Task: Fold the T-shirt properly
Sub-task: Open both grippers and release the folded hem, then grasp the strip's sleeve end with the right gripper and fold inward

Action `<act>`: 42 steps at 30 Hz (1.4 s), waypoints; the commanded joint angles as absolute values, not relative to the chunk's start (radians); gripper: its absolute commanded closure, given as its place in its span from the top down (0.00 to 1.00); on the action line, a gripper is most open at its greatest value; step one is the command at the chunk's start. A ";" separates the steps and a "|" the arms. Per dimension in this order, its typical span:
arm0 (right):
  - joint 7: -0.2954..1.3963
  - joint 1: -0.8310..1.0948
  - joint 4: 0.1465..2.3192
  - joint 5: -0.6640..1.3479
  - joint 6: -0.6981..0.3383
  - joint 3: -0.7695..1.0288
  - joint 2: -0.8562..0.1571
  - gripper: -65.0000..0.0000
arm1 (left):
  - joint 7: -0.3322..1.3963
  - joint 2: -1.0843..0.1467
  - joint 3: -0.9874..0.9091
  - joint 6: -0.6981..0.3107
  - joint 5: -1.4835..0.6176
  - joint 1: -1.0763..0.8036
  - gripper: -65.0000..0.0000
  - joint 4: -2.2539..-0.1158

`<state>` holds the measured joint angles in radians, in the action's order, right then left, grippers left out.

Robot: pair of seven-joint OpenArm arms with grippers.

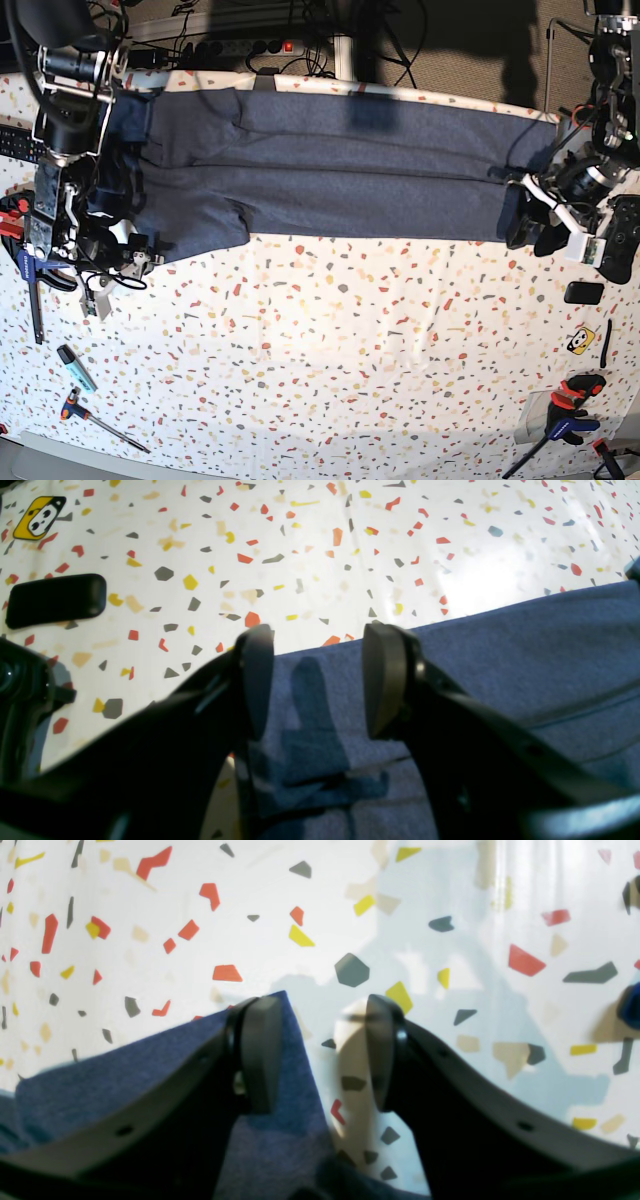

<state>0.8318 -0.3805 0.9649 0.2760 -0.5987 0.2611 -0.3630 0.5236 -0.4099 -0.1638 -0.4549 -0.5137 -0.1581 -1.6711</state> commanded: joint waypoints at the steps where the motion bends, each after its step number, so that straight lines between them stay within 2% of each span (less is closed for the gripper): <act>1: 0.876 -0.390 0.965 0.283 -0.625 0.260 -0.359 0.31 | 0.496 -0.424 -0.171 -0.459 -0.524 -0.147 0.43 -1.687; 6: 0.880 -0.390 0.965 0.283 -0.633 0.260 -0.343 0.16 | 0.496 -0.424 -0.171 -0.459 -0.524 -0.147 0.43 -1.687; 9: 0.880 -0.390 0.965 0.283 -0.633 0.260 -0.344 0.02 | 0.496 -0.424 -0.171 -0.459 -0.524 -0.147 0.43 -1.687; 10: 0.877 -0.390 0.965 0.284 -0.638 0.260 -0.344 0.00 | 0.496 -0.424 -0.171 -0.459 -0.524 -0.147 0.43 -1.687; 13: 0.841 -0.390 0.981 0.282 -0.698 0.260 -0.344 0.00 | 0.496 -0.424 -0.171 -0.459 -0.524 -0.147 0.43 -1.687; 18: 0.708 -0.337 1.113 0.203 -0.698 0.260 -0.343 0.00 | 0.496 -0.424 -0.171 -0.459 -0.503 -0.149 0.43 -1.687; 30: 0.615 0.009 1.554 0.201 -0.698 0.260 -0.343 0.00 | 0.496 -0.390 -0.171 -0.459 -0.498 -0.149 0.43 -1.687; 36: 0.613 0.000 1.580 0.201 -0.677 0.262 -0.344 0.00 | 0.496 -0.380 -0.171 -0.459 -0.498 -0.149 0.43 -1.687; 37: 0.614 -0.016 1.577 0.201 -0.665 0.262 -0.344 0.08 | 0.496 -0.380 -0.171 -0.459 -0.498 -0.149 0.43 -1.687; 39: 0.614 -0.050 1.564 0.209 -0.656 0.262 -0.349 0.36 | 0.497 -0.380 -0.171 -0.459 -0.498 -0.150 0.43 -1.687; 40: 0.616 -0.068 1.550 0.223 -0.647 0.262 -0.352 0.46 | 0.498 -0.380 -0.171 -0.459 -0.498 -0.150 0.43 -1.687; 41: 0.618 -0.088 1.531 0.246 -0.630 0.262 -0.358 0.51 | 0.498 -0.380 -0.171 -0.459 -0.498 -0.150 0.43 -1.687; 42: 0.622 -0.110 1.506 0.269 -0.625 0.262 -0.363 0.51 | 0.498 -0.380 -0.171 -0.459 -0.498 -0.150 0.43 -1.687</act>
<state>0.6353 -0.0944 1.4918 0.2676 -0.6350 0.2554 -0.3473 0.5240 -0.3668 -0.1638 -0.4549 -0.4873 -0.1604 -1.6711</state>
